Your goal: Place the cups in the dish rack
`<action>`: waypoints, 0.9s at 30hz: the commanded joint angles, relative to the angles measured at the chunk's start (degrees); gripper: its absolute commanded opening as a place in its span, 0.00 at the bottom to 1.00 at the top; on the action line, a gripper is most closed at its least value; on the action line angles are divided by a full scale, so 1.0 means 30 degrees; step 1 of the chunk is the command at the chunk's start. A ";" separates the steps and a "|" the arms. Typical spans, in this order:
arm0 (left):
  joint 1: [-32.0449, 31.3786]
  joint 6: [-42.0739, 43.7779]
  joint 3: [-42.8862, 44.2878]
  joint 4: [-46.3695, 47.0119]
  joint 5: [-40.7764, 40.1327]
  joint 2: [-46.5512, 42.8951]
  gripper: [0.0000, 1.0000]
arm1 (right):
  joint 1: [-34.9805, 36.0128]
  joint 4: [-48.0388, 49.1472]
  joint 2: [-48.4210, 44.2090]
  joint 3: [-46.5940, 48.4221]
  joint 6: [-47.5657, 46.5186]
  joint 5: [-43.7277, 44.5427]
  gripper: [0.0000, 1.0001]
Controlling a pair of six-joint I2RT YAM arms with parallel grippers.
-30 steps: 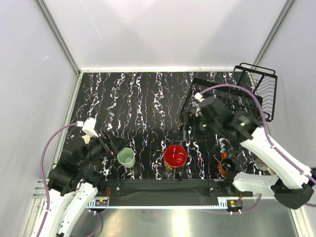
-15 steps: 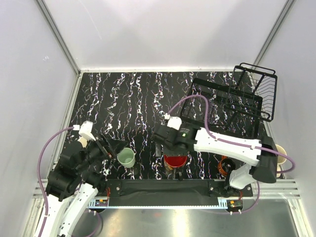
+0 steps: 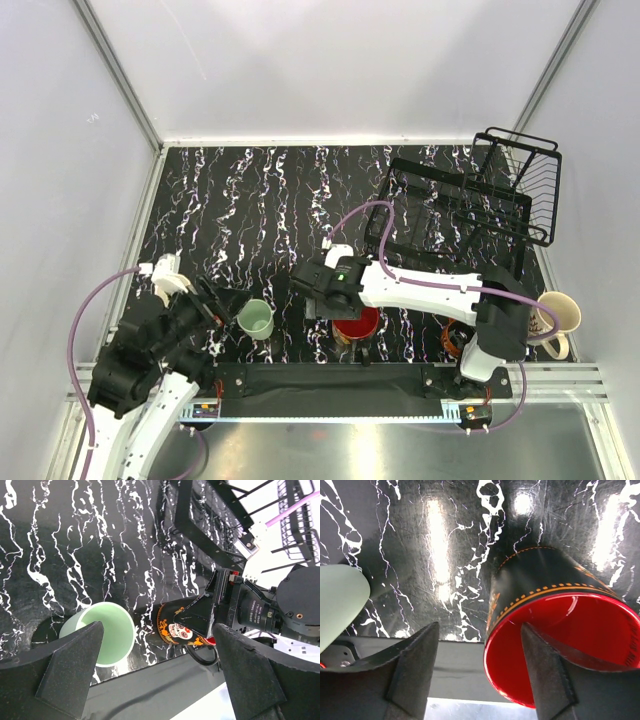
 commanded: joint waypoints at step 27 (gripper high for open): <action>-0.0056 0.1560 0.0499 0.1855 0.3012 0.3381 0.77 | -0.0246 0.0081 -0.0307 0.0035 0.1591 0.2526 0.00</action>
